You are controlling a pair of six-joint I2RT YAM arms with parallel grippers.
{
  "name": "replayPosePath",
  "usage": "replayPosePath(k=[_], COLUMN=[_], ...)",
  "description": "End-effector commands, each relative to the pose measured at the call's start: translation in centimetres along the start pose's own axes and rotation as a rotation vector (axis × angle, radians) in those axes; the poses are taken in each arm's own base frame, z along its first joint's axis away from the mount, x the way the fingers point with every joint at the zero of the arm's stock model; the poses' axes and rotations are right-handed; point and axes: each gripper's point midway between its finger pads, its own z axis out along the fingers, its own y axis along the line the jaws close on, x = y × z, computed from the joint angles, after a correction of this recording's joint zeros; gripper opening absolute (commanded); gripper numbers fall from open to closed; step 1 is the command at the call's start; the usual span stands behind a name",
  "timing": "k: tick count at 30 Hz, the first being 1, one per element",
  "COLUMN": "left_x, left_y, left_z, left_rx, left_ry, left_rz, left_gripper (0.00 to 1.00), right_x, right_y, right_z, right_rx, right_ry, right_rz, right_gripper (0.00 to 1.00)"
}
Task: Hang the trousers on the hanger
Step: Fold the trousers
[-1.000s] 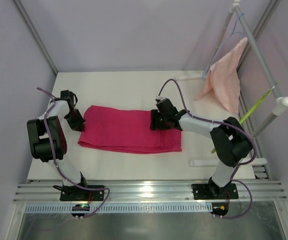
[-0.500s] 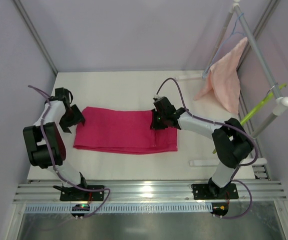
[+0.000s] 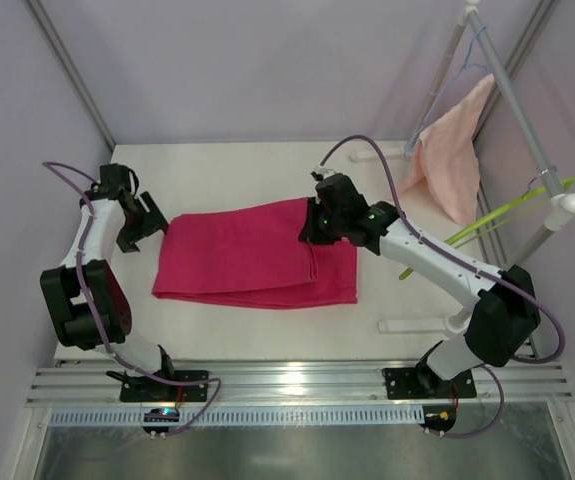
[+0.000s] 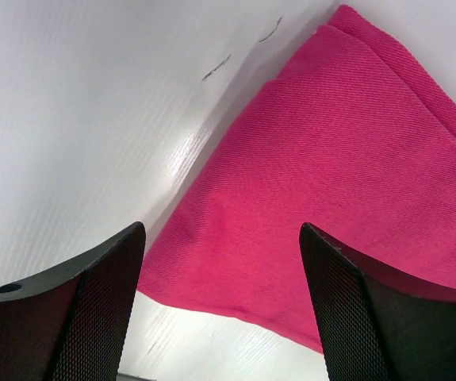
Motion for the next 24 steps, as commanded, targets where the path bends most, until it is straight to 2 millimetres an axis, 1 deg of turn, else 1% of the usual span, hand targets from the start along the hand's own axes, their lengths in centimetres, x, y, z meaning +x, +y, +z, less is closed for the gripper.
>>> replayPosePath(k=[1, 7, 8, 9, 10, 12, 13, 16, 17, 18, 19, 20, 22, 24], left_x=[-0.8, -0.6, -0.2, -0.1, 0.1, 0.9, 1.3, 2.7, 3.1, 3.7, 4.1, 4.4, 5.2, 5.6], left_y=[-0.6, -0.5, -1.0, -1.1, -1.3, -2.2, -2.5, -3.9, -4.2, -5.1, -5.4, -5.5, -5.9, -5.9], left_z=[-1.0, -0.5, -0.4, -0.2, 0.0, 0.6, 0.9, 2.0, 2.5, 2.5, 2.7, 3.2, 3.6, 4.0], left_rx=[0.039, 0.034, 0.060, 0.070, 0.083, 0.137, 0.158, 0.241, 0.261, 0.313, 0.322, 0.322, 0.324, 0.321], left_ry=[-0.029, -0.013, 0.000, 0.003, 0.009, 0.042, 0.057, 0.121, 0.141, 0.163, 0.177, 0.192, 0.219, 0.238], left_rz=[-0.003, 0.005, 0.007, 0.002, 0.004, 0.001, -0.001, -0.012, -0.017, -0.016, -0.013, -0.011, 0.004, 0.008], left_gripper=[0.79, 0.79, 0.79, 0.79, 0.78, 0.78, 0.77, 0.77, 0.76, 0.76, 0.76, 0.77, 0.77, 0.77], right_x=[-1.7, -0.8, -0.3, -0.2, 0.7, 1.6, 2.8, 4.2, 4.9, 5.3, 5.7, 6.0, 6.3, 6.6], right_y=[-0.8, -3.3, -4.1, -4.4, -5.0, -5.3, -6.0, -7.9, -8.5, -9.0, -9.5, -9.9, -10.7, -11.2], right_z=[-2.7, -4.1, -3.9, -4.1, -3.7, -3.2, -2.5, -1.2, -0.8, -0.4, 0.0, 0.3, 0.6, 0.9], right_rx=[0.046, 0.101, 0.115, 0.120, 0.132, 0.127, 0.141, 0.207, 0.225, 0.237, 0.257, 0.270, 0.300, 0.322], right_ry=[-0.052, -0.070, -0.063, -0.071, -0.057, -0.040, -0.020, -0.001, 0.011, 0.022, 0.032, 0.035, 0.037, 0.047], right_rz=[0.006, 0.037, 0.043, 0.043, 0.044, 0.045, 0.046, 0.045, 0.044, 0.032, 0.026, 0.023, 0.012, 0.009], right_gripper=[0.04, 0.04, 0.04, 0.04, 0.04, 0.05, 0.08, 0.12, 0.15, 0.17, 0.19, 0.25, 0.34, 0.45])
